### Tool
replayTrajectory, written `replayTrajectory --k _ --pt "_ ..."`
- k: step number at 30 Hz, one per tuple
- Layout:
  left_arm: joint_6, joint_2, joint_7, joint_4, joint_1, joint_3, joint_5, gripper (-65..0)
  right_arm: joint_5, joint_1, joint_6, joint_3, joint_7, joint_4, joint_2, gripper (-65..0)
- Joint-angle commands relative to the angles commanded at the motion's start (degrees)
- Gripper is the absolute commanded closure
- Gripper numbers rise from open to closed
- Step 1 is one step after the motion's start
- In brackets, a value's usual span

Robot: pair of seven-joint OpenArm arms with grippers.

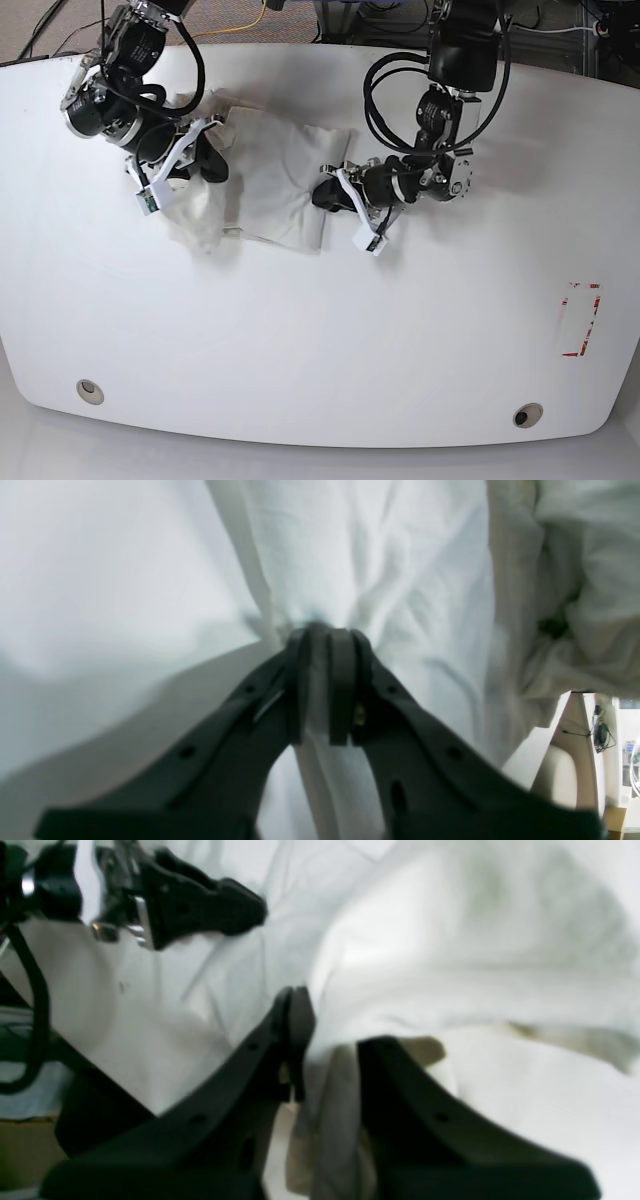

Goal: Layout the t-shirt on the table in an organized manner, then fold the t-shirt properly
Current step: 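Fold the strip end with the right gripper over toward the left gripper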

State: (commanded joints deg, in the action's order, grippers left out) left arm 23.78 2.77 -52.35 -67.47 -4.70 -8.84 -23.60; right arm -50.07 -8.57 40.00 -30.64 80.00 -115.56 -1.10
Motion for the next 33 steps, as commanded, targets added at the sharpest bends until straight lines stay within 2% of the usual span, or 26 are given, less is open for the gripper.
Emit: replayTrajectory --k 4,7,12,13,17,21,23,26,33 --pt "0.0 0.0 0.0 0.0 0.26 0.0 -0.09 -6.7 0.0 0.35 0.0 0.09 0.0 0.18 -2.46 -4.1" --pt "0.0 0.18 0.0 0.0 0.26 0.0 -0.09 -6.7 0.0 1.23 0.0 0.09 0.0 0.26 -3.96 -8.9" --pt "0.0 0.7 0.0 -0.09 0.26 0.09 -0.09 -6.7 1.58 2.2 0.0 0.18 0.0 0.35 -4.57 -23.6" --pt "0.0 0.7 0.0 0.0 0.26 0.09 -0.09 -6.7 2.55 2.55 0.0 0.18 0.0 0.35 -4.66 -29.0" --pt "0.0 0.7 0.0 0.0 0.26 0.09 -0.09 -6.7 4.4 2.9 0.0 0.18 0.0 0.35 -5.8 -41.9" --pt "0.0 0.7 0.0 0.0 0.18 0.09 -0.09 -6.7 4.92 3.34 0.0 0.79 0.0 0.44 -6.42 -50.9" --pt "0.0 0.7 0.0 0.0 0.09 0.09 -0.09 -6.7 5.45 3.69 0.0 3.16 0.0 0.44 -6.59 -54.5" --pt "0.0 0.7 0.0 0.0 0.0 0.09 -0.09 -6.7 6.07 3.87 0.0 5.71 0.0 0.35 -6.59 -57.4" --pt "0.0 0.53 0.0 0.0 -0.09 0.09 -0.09 -6.7 5.71 4.31 0.0 8.0 0.0 0.18 -6.51 -57.9"
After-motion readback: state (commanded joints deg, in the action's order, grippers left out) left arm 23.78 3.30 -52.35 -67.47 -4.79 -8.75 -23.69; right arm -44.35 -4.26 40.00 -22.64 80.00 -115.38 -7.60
